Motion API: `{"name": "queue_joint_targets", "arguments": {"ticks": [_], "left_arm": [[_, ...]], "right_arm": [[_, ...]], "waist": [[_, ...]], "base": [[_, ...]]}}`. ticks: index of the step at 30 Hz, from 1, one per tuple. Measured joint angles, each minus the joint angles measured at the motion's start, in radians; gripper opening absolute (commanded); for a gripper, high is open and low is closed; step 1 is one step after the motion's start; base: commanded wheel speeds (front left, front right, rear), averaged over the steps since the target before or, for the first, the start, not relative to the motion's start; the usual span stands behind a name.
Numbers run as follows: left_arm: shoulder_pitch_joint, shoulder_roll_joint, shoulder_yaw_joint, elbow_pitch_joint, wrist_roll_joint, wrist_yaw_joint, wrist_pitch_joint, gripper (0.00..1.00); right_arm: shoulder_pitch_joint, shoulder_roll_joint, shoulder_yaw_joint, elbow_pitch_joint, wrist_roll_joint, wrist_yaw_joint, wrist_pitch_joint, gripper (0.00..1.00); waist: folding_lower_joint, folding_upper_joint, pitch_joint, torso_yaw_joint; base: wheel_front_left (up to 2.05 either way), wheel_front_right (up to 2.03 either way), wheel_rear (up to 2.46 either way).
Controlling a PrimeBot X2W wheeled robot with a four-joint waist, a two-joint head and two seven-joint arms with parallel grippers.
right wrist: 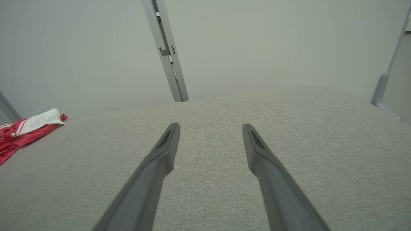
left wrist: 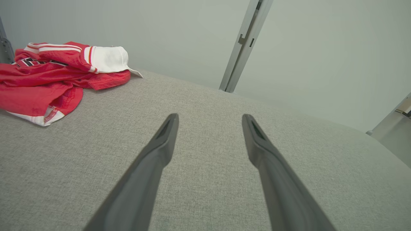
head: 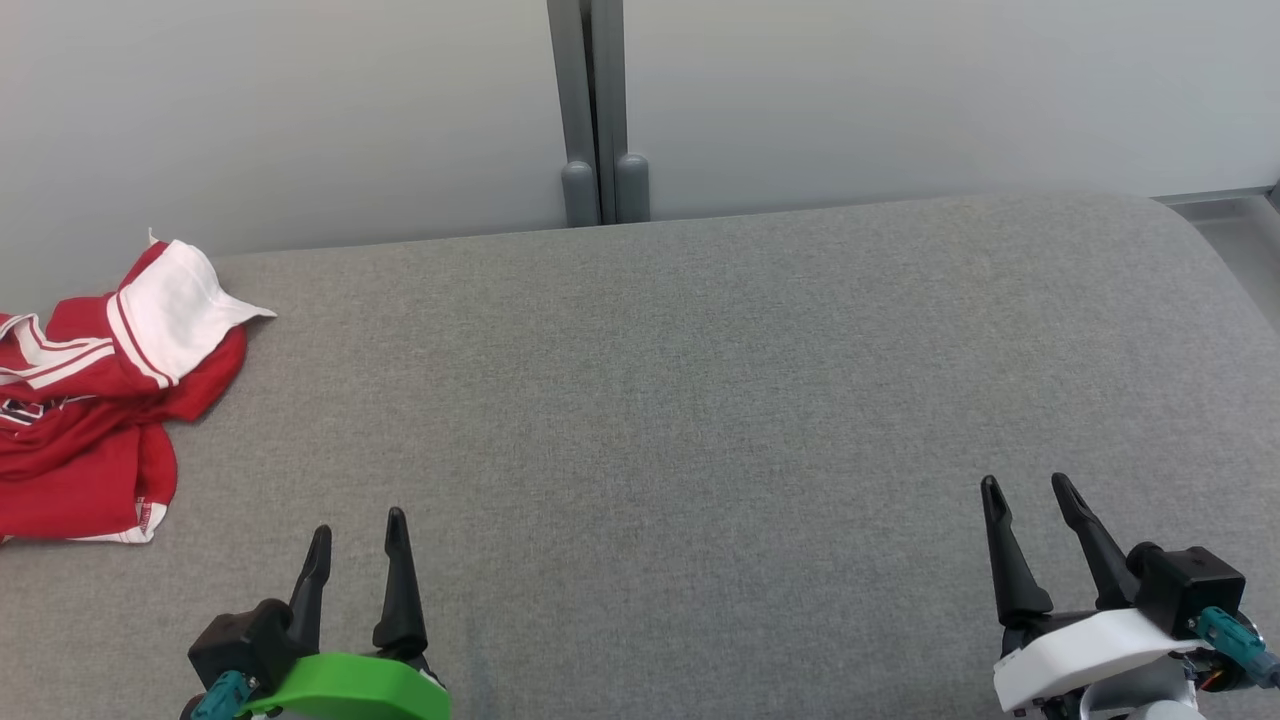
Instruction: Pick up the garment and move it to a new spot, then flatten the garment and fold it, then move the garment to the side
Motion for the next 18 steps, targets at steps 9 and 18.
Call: {"name": "queue_joint_targets", "arguments": {"ticks": [9,18], "left_arm": [[0.002,0.001,-0.006,0.010,0.050,0.003,-0.017,1.00],[0.005,0.001,-0.010,0.023,0.100,0.007,-0.034,1.00]], "right_arm": [[0.004,-0.001,0.001,0.000,-0.064,0.000,-0.017,1.00],[0.007,-0.001,0.006,-0.003,-0.128,0.000,-0.034,1.00]], "waist": [[0.0000,0.0000,-0.001,0.002],[0.0000,0.0000,0.001,0.005]], "base": [[0.00,0.00,0.00],[0.00,0.00,0.00]]}}
